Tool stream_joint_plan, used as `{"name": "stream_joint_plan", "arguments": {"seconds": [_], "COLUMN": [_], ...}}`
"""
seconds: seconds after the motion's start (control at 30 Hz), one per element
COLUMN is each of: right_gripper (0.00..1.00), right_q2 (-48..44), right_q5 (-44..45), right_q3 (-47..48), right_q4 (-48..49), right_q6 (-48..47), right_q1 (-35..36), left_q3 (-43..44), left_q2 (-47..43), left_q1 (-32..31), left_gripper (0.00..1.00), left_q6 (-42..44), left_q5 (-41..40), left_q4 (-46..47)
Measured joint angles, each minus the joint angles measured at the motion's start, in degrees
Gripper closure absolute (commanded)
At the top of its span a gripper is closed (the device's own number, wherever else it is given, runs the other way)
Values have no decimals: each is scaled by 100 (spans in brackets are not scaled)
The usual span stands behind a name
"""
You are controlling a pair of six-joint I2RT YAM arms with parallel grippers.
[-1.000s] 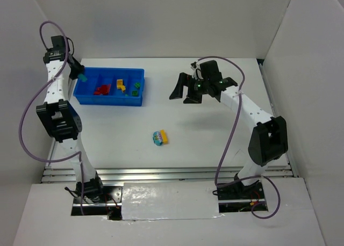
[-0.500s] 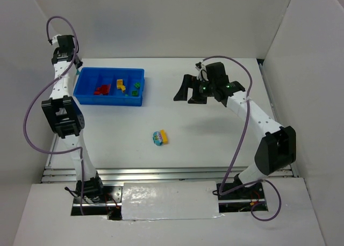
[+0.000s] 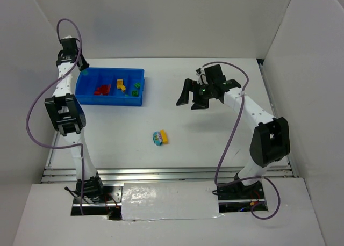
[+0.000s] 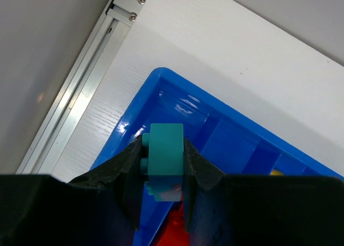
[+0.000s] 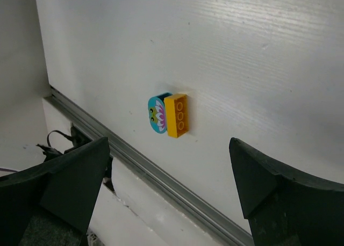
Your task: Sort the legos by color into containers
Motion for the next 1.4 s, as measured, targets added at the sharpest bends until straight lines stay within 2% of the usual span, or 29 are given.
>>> {"name": "stream_joint_plan", "arguments": {"seconds": [0.23, 0.3, 0.4, 0.43, 0.47, 0.5, 0.57, 0.63, 0.9, 1.03, 1.27, 1.4], "right_gripper": [0, 0, 0, 0, 0, 0, 0, 0, 0, 0, 0, 0], "right_q2": [610, 855, 1233, 1335, 1445, 1521, 1652, 1729, 1746, 1746, 1746, 1840], "right_q5": [-31, -103, -299, -358, -446, -494, -601, -664, -748, -463, 966, 1543], "right_q3": [365, 490, 656, 702, 743, 772, 859, 925, 1091, 1207, 1961, 2127], "right_q4": [-330, -358, -396, -409, -417, -431, -468, -470, -476, -645, -1093, -1257], "right_q6": [-15, -11, 35, 57, 94, 116, 160, 173, 157, 20, -385, -487], "right_q1": [-236, -326, -479, -525, -579, -621, -684, -721, -708, -573, 918, 1720], "left_q3": [-173, -188, -188, -188, -192, -214, -260, -317, -323, -181, -302, -529], "left_q2": [0, 0, 0, 0, 0, 0, 0, 0, 0, -35, -907, -1659], "left_q1": [-94, -129, -179, -186, -199, -216, -234, -229, -188, -177, -267, -636], "left_gripper": [83, 80, 67, 58, 40, 32, 20, 13, 9, 5, 5, 5], "left_q6": [131, 138, 170, 195, 262, 328, 354, 428, 435, 389, -450, -1143], "left_q5": [70, 42, -70, -111, -170, -245, -356, -452, -678, -601, -74, 79], "left_q4": [-46, -140, -271, -291, -317, -334, -367, -400, -527, -616, -881, -1274]}}
